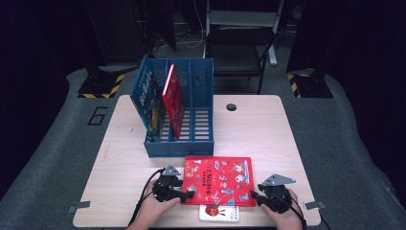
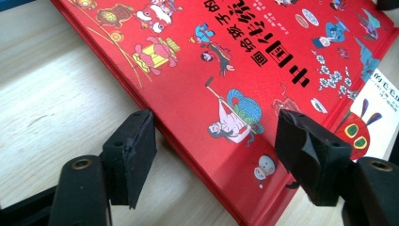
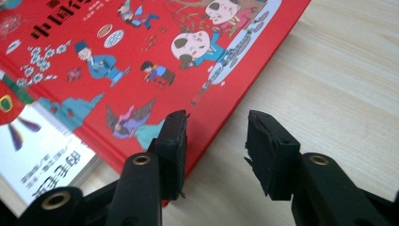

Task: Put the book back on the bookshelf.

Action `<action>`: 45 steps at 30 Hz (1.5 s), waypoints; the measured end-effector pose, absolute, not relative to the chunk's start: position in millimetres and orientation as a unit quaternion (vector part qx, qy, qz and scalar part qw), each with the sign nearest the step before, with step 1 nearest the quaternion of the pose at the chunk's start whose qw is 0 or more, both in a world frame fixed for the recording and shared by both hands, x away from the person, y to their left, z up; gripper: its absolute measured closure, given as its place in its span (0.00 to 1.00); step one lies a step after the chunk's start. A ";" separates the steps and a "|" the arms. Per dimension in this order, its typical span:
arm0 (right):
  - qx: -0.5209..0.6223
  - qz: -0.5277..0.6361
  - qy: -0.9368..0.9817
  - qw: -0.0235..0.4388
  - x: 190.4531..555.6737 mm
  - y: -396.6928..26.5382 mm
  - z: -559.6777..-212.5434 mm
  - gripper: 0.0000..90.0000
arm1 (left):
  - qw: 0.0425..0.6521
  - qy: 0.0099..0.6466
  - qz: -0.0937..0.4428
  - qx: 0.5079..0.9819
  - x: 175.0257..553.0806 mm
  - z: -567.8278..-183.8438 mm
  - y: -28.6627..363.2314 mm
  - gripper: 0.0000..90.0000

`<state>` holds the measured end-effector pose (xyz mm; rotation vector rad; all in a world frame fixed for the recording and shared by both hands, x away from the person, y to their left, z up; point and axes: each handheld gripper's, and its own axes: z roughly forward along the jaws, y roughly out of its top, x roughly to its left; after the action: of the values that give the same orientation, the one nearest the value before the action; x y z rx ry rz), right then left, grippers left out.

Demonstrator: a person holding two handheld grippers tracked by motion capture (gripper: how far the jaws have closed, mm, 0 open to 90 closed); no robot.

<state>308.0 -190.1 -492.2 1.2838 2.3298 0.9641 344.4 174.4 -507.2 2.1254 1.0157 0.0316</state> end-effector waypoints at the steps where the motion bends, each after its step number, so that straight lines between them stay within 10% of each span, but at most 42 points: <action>1: 0.448 0.335 0.815 0.154 309.5 -190.8 -491.9 0.66 | 0.384 0.399 0.013 0.833 344.2 -507.4 173.5 0.32; 45: 0.457 0.342 0.811 0.128 311.1 -190.2 -496.9 0.83 | 0.395 0.406 -0.071 0.821 336.0 -512.9 170.4 0.25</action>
<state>311.1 -190.2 -496.9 1.3291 2.3601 0.9956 336.0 170.4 -512.9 2.0821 1.0308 -0.1792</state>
